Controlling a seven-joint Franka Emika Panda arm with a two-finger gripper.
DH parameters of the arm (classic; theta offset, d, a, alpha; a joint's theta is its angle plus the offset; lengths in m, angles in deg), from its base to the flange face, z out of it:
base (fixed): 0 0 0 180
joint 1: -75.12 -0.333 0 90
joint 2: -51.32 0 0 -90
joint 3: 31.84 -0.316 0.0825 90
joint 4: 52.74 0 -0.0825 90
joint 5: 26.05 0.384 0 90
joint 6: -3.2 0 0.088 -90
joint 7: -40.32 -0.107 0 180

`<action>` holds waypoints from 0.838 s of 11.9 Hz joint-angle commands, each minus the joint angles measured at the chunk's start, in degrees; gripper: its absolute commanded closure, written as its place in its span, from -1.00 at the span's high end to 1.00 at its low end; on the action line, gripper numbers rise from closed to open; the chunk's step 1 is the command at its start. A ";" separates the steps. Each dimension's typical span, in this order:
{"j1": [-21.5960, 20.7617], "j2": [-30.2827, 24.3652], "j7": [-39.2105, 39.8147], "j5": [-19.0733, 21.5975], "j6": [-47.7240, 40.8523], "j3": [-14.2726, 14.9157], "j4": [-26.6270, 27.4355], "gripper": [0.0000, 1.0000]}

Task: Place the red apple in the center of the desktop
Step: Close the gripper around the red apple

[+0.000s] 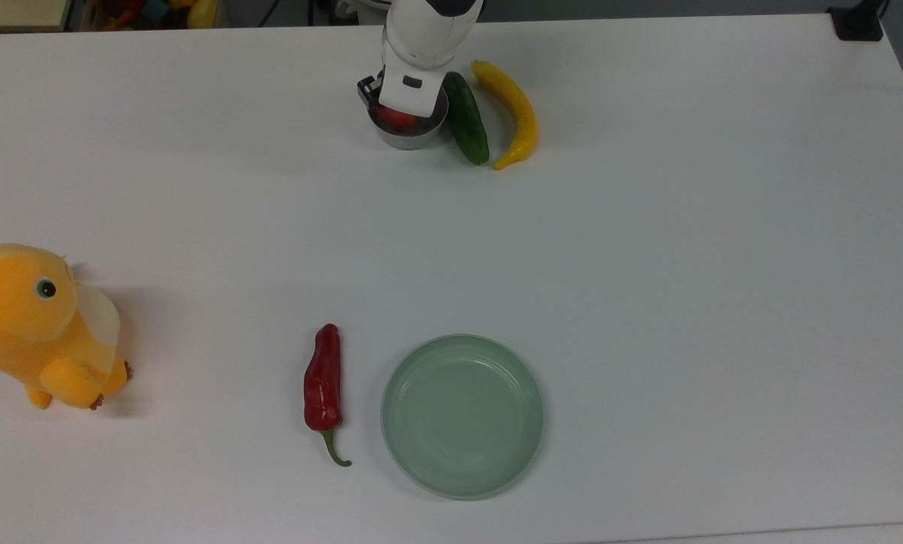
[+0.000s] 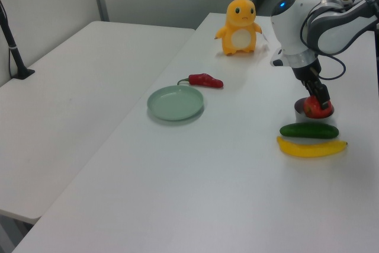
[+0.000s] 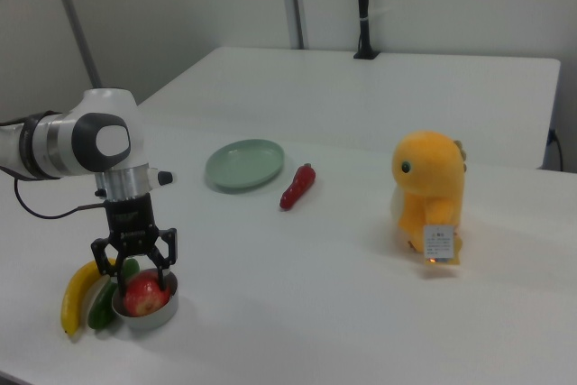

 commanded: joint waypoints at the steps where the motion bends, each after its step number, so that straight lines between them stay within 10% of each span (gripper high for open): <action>1: -1.03 -1.70 0.82 -0.95 0.51 0.58 0.49 -0.11; 10: -1.56 -4.16 1.95 -0.78 -6.17 0.31 -1.62 -0.10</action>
